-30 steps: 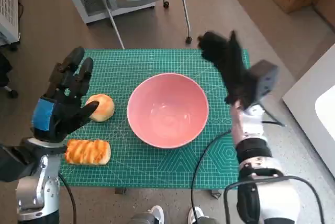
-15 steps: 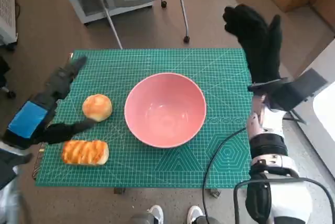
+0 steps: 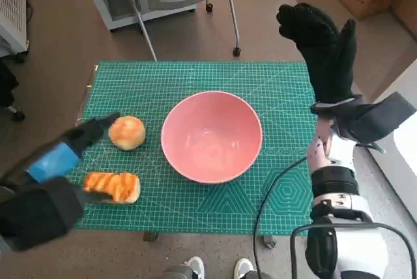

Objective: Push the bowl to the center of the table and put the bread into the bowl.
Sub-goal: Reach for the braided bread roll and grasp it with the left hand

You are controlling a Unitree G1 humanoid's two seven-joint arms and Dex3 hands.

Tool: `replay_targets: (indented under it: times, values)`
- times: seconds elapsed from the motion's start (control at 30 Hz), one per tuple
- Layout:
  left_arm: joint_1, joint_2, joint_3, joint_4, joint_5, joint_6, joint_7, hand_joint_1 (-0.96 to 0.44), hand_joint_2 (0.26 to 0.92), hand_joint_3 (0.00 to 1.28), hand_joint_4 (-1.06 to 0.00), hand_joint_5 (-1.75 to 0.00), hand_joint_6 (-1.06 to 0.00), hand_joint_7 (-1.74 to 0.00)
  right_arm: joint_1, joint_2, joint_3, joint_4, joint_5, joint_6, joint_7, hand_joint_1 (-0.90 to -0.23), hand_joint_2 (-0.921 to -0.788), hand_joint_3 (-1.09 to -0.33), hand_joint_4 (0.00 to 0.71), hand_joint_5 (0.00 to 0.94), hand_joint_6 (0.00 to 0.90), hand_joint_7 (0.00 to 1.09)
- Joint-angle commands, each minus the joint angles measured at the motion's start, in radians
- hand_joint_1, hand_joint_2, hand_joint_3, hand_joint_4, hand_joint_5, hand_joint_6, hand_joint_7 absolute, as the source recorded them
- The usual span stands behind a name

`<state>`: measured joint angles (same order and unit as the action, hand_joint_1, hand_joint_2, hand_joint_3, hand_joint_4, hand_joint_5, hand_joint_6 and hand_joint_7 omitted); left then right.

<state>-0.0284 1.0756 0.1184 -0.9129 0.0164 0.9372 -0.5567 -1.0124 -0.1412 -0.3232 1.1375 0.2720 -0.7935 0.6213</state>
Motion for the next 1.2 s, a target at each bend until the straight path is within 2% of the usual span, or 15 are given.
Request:
replay_targets:
  times: [0.03, 0.6, 0.93, 1.2]
  values:
    - [-0.014, 0.035, -0.037, -0.028, 0.03, 0.032, -0.001, 0.13, 0.68, 0.02, 0.0, 0.0, -0.15, -0.05, 0.025, 0.004, 0.007, 0.012, 0.0, 0.015, 0.004, -0.679, -0.921, -0.689, 0.181, 0.012, 0.325, 0.02]
    - [0.015, 0.056, -0.214, 0.005, 0.155, 0.023, 0.025, 0.0, 0.679, 0.01, -0.02, -0.01, -0.21, -0.03, 0.031, 0.01, 0.018, 0.012, -0.001, 0.038, -0.006, -0.687, -0.921, -0.675, 0.192, 0.008, 0.331, 0.02]
    - [0.013, 0.024, -0.315, 0.116, 0.237, -0.017, 0.051, 0.05, 0.687, 0.01, -0.06, -0.01, -0.26, -0.02, 0.031, 0.015, 0.013, 0.017, 0.004, 0.057, -0.004, -0.707, -0.921, -0.667, 0.196, 0.006, 0.337, 0.02]
    - [0.0, -0.019, -0.397, 0.242, 0.316, -0.063, 0.062, 0.09, 0.696, 0.02, -0.11, -0.01, -0.32, -0.02, 0.039, 0.017, 0.014, 0.006, 0.007, 0.063, 0.003, -0.684, -0.921, -0.668, 0.203, 0.006, 0.34, 0.01]
